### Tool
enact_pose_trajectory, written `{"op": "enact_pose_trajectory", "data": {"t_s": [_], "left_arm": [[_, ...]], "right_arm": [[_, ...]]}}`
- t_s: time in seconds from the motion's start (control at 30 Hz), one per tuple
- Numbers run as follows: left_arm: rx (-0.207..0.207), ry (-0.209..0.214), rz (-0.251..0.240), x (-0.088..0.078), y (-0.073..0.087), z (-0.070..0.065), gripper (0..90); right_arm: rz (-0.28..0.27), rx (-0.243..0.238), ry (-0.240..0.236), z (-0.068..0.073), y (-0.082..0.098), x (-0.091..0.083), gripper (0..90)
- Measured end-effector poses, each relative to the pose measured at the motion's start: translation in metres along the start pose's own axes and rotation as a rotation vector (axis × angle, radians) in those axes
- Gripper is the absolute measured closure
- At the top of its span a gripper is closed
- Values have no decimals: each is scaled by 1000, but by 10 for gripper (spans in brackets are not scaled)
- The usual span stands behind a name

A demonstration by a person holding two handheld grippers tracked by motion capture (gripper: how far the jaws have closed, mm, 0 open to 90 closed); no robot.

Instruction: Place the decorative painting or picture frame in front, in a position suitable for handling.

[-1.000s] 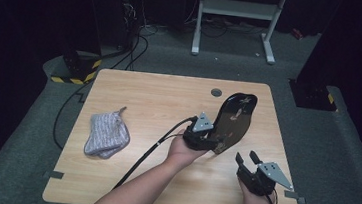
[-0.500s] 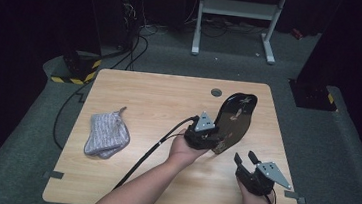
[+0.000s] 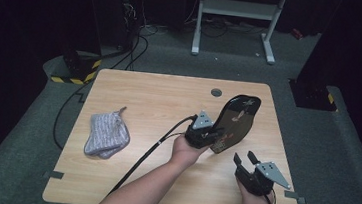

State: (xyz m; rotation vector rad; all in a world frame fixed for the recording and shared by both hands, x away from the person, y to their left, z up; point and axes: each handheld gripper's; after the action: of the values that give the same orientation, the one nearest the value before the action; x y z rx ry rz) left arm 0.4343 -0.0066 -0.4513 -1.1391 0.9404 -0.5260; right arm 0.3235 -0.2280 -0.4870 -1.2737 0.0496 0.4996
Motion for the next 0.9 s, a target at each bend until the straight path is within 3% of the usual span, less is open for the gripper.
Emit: {"op": "enact_pose_trajectory", "data": {"t_s": [0.1, 0.27, 0.4, 0.63, 0.83, 0.9], "left_arm": [[19, 1, -10, -1, 0, -2, 805], [-28, 10, -33, -7, -3, 3, 807], [-40, 4, -67, -23, -6, 9, 806], [-20, -27, -72, -65, 0, 16, 806], [-27, -84, -68, -111, 21, 25, 807], [-31, -90, -67, -117, 24, 26, 807]], "right_arm": [[-1, 0, -1, 0, 0, 0, 455], [-1, -1, -4, 0, 0, 0, 455], [-2, -2, -4, 1, 0, 1, 455], [0, -11, -5, 4, 1, 2, 455], [9, -32, -10, 10, 2, 6, 455], [9, -35, -10, 10, 2, 7, 455]]}}
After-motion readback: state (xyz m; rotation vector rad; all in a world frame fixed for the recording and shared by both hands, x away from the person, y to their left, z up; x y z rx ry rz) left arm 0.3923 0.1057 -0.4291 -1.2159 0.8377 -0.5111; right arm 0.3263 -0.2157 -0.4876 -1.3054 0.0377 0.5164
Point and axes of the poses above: each handheld gripper's, and its own axes: x roughly forward along the jaws, y roughly out of its underside, z roughly to its left, and after that the axes turned 14 degrees about x, right-handed
